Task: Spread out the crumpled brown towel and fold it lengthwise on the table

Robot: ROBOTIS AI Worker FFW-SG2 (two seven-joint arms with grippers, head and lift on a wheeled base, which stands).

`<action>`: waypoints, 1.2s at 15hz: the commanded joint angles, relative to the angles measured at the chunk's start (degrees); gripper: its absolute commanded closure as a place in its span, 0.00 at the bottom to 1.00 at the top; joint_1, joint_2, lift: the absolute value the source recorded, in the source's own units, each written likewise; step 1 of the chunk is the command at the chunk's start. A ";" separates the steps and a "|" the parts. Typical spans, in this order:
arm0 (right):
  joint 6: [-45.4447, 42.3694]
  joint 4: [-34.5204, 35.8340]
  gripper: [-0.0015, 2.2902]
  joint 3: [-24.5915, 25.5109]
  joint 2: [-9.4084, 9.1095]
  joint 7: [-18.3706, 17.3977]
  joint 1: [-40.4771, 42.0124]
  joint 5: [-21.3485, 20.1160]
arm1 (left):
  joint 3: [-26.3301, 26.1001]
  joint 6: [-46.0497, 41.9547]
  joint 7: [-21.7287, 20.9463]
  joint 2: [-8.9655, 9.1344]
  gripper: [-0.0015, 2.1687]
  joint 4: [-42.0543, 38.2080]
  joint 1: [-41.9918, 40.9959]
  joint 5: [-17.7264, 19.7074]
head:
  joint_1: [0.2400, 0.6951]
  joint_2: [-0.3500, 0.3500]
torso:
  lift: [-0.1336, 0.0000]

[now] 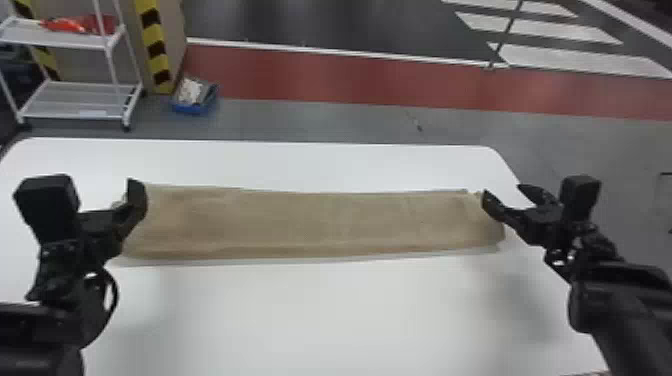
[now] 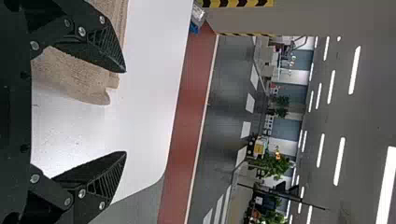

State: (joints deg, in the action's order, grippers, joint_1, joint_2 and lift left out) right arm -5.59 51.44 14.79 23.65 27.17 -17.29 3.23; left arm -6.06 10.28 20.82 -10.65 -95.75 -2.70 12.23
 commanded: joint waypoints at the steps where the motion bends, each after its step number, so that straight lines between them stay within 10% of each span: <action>1: 1.16 2.88 0.03 1.99 0.00 0.34 2.43 0.55 | 1.23 0.05 -0.87 -0.60 0.01 -1.80 -1.87 0.69 | 1.00 0.23 | 0.07; 7: 5.37 4.55 0.06 5.25 0.26 3.77 5.16 0.55 | 5.53 10.42 -10.62 -1.48 0.02 0.22 3.76 10.27 | 1.00 0.20 | 0.07; 18: 10.12 4.46 0.18 5.51 0.44 9.48 4.19 2.57 | 6.67 31.87 -18.01 -2.18 0.14 1.80 8.59 9.48 | 1.00 0.20 | 0.07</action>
State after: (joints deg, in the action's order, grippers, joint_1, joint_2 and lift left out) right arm 4.53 55.99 20.31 24.00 36.66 -13.10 5.83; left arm 0.36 41.82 3.01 -12.83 -93.47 6.36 21.64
